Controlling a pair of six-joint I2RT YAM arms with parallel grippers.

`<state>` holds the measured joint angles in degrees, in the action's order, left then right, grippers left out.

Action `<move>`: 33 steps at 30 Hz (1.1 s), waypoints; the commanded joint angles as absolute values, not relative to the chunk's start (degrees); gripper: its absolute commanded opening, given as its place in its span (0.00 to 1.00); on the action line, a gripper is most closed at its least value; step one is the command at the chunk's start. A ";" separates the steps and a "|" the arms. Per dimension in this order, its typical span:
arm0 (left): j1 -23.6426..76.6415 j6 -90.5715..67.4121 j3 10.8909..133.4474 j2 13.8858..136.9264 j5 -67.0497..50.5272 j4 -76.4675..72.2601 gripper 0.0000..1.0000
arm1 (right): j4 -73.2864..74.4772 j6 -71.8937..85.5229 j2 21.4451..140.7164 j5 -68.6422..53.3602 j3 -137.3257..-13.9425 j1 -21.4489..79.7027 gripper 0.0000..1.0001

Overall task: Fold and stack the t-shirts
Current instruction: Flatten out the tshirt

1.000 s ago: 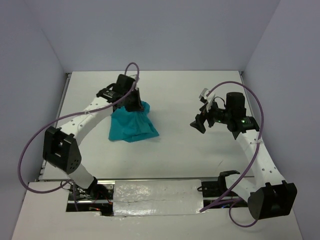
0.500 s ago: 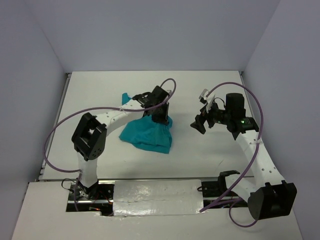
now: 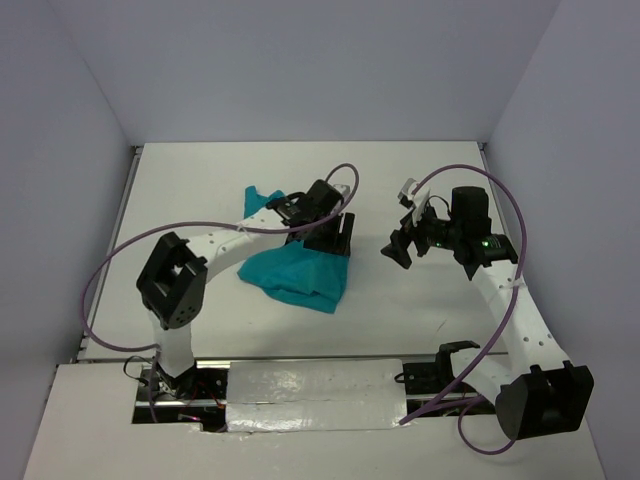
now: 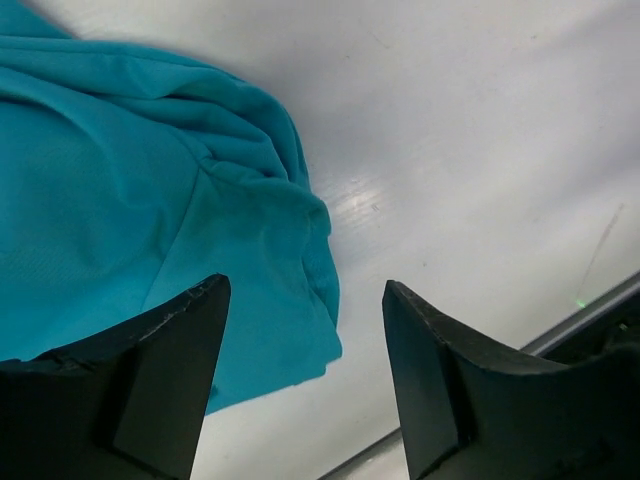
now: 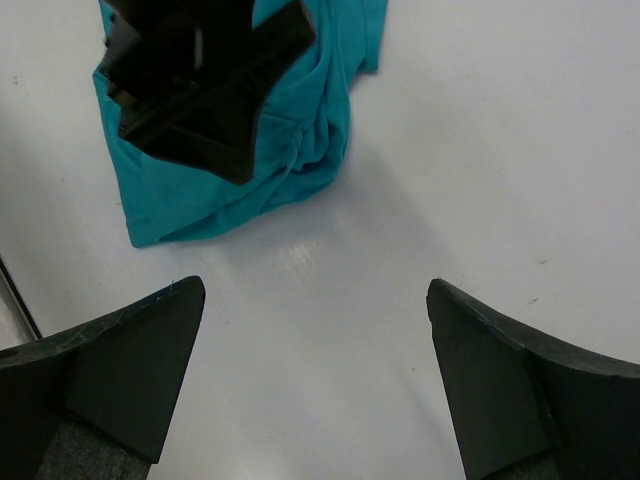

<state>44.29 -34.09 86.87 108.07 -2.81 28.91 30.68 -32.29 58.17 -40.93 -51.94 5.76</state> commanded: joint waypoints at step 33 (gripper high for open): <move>59.50 -21.09 80.86 111.61 21.18 31.82 0.71 | 32.96 -33.40 57.04 -40.52 -51.86 6.24 1.00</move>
<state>59.11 -23.68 79.15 110.06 18.22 31.86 32.34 -32.73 58.61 -40.23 -51.94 5.76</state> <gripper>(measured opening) 0.720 0.994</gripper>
